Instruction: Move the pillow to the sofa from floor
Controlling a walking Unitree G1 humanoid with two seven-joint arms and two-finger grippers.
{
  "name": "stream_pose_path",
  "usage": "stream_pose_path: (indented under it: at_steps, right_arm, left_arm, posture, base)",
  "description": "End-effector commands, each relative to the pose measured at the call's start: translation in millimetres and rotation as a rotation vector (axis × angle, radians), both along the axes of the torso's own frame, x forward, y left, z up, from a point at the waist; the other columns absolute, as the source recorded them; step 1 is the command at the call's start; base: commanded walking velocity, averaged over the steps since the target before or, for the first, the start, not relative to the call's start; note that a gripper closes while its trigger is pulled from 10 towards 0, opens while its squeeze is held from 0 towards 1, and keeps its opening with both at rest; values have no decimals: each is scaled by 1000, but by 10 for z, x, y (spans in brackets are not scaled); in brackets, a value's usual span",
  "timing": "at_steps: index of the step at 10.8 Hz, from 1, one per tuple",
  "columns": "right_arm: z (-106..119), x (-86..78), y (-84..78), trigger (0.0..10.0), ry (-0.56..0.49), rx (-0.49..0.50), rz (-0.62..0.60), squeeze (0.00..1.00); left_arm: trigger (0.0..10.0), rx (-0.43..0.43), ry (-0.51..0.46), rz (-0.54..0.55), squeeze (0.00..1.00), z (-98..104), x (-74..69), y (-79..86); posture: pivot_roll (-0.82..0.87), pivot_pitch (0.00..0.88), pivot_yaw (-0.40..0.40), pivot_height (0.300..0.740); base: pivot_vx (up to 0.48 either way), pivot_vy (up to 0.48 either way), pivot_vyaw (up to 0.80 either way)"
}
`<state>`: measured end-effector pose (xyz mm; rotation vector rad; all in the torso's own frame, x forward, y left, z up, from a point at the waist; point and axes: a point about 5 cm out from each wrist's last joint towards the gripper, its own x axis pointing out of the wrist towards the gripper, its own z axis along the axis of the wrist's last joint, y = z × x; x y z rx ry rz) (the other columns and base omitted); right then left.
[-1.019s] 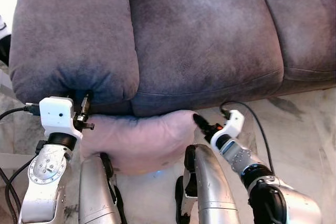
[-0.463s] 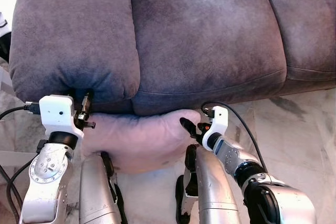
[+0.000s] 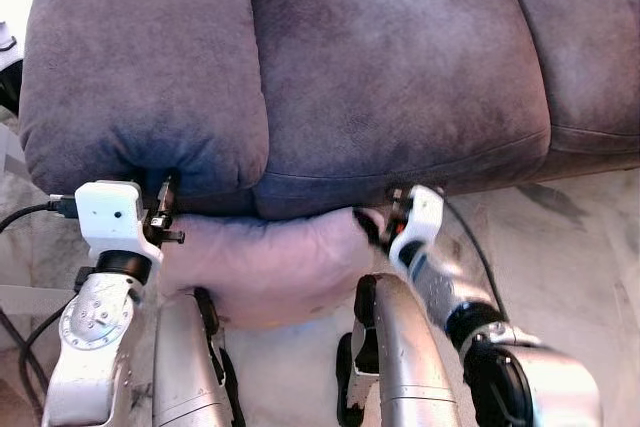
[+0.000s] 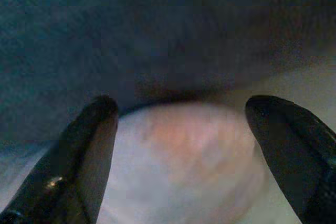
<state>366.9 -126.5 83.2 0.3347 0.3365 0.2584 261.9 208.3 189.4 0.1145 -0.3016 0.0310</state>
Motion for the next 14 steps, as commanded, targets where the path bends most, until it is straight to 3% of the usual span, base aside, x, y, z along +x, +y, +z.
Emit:
stream_pose_path:
  at_steps: [1, 4, 8, 12, 14]
  right_arm:
    - [-13, -16, -8, 10000, -27, -43, 8, 0]
    - [26, -32, -32, 10000, -128, -68, 8, 0]
    - [24, -112, -157, 10000, -242, -120, -34, 0]
    - [372, -83, -235, 10000, -487, -205, -105, 0]
    - [442, -105, -242, 10000, -551, -233, -133, 0]
  left_arm:
    - [10000, -42, 54, 92, 0, -142, 14, 143]
    - [10000, -82, 103, 75, 0, -374, 106, 53]
    - [10000, -92, 102, 59, 0, -473, 257, 25]
    - [10000, -115, 79, 35, 0, -489, 393, -50]
    - [10000, -122, 68, 28, 0, -504, 420, -68]
  posture:
    - [205, 416, -104, 537]
    - [196, 302, -113, 537]
    - [166, 171, -98, 537]
    - [142, 78, -64, 537]
    - [138, 62, -57, 537]
  base:
    - [0, 0, 0]
    - [0, 0, 0]
    - [0, 0, 0]
    - [0, 0, 0]
    - [0, 0, 0]
